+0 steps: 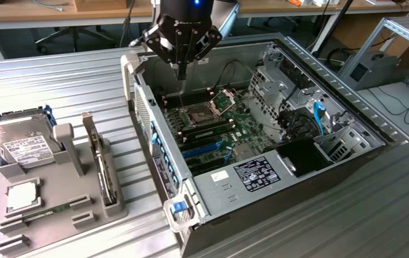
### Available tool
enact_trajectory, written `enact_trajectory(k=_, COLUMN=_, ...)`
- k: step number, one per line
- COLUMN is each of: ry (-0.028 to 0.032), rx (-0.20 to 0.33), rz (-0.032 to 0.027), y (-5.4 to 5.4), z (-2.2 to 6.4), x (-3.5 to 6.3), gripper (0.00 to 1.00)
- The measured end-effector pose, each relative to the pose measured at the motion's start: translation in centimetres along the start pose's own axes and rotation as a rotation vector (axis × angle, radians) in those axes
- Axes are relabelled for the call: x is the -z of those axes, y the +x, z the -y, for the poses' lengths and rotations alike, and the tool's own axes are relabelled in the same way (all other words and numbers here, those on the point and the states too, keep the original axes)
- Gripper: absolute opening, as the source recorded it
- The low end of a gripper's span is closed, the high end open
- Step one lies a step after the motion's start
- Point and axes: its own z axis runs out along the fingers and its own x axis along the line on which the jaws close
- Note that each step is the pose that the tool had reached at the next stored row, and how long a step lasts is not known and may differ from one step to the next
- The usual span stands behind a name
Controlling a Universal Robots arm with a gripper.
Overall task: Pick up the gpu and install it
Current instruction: 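Reach for the gpu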
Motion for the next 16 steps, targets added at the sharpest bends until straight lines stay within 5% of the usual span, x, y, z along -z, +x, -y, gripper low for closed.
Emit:
enact_trajectory(k=8, ry=0.0001, rx=0.000, rz=-0.0001, y=1.1, z=0.09, x=0.00, gripper=0.11)
enact_trajectory(k=16, ry=0.0000, rx=0.000, rz=0.0000, y=3.5, z=0.27, x=0.03, gripper=0.11)
